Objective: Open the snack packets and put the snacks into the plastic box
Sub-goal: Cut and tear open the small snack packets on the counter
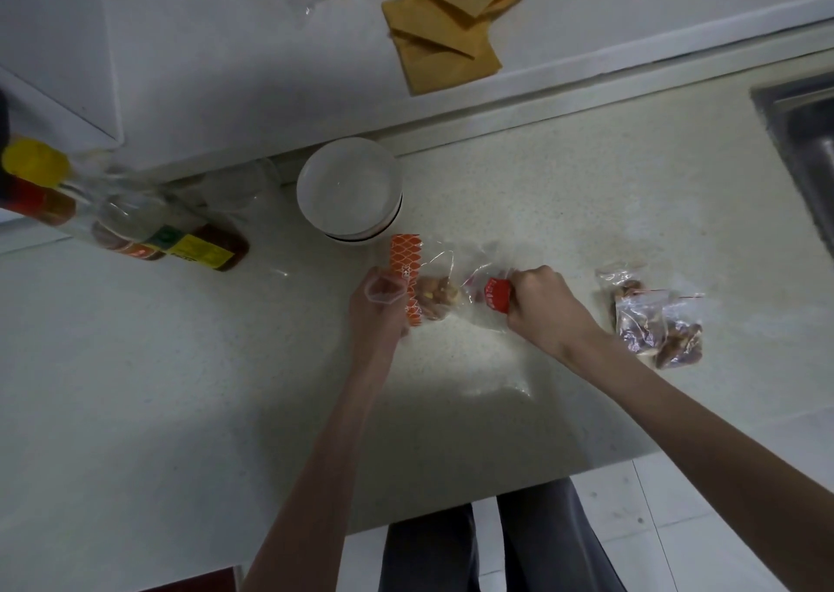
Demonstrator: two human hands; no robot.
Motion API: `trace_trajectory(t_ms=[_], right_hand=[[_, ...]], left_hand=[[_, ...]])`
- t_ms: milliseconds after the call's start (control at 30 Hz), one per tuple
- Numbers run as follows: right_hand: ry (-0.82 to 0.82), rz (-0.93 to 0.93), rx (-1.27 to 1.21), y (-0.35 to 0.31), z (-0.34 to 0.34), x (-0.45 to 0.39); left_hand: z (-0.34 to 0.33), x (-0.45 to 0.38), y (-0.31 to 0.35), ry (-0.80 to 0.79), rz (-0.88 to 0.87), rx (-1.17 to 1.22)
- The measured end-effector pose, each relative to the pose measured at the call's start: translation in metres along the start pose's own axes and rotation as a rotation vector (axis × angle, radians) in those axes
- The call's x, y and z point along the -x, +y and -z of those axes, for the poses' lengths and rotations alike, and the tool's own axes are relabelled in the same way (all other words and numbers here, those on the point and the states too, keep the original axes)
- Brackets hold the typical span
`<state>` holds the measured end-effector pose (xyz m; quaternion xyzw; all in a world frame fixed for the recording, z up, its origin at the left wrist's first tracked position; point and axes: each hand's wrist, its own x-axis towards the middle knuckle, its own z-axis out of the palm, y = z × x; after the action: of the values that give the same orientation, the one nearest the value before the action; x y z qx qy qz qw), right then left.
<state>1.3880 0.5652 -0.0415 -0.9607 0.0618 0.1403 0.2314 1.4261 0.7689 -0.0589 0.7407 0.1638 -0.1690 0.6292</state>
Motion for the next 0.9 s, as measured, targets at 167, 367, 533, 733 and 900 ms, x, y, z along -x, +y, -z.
trace_trajectory(t_ms=[167, 367, 533, 733, 900], right_hand=[[0.01, -0.008, -0.011, -0.012, -0.001, -0.008], [-0.068, -0.029, -0.127, -0.02, -0.009, -0.014], [-0.155, -0.097, -0.296, -0.022, -0.012, -0.019], [-0.201, -0.216, -0.443, -0.022, -0.018, -0.022], [-0.224, -0.29, -0.56, -0.013, -0.02, -0.027]], left_hand=[[0.002, -0.004, -0.002, -0.009, 0.013, -0.049], [0.002, -0.007, -0.001, -0.017, 0.023, -0.086], [0.001, -0.01, -0.006, -0.005, 0.051, -0.117], [-0.006, -0.004, -0.003, -0.022, -0.005, -0.073], [-0.005, -0.015, -0.002, -0.002, -0.013, -0.049]])
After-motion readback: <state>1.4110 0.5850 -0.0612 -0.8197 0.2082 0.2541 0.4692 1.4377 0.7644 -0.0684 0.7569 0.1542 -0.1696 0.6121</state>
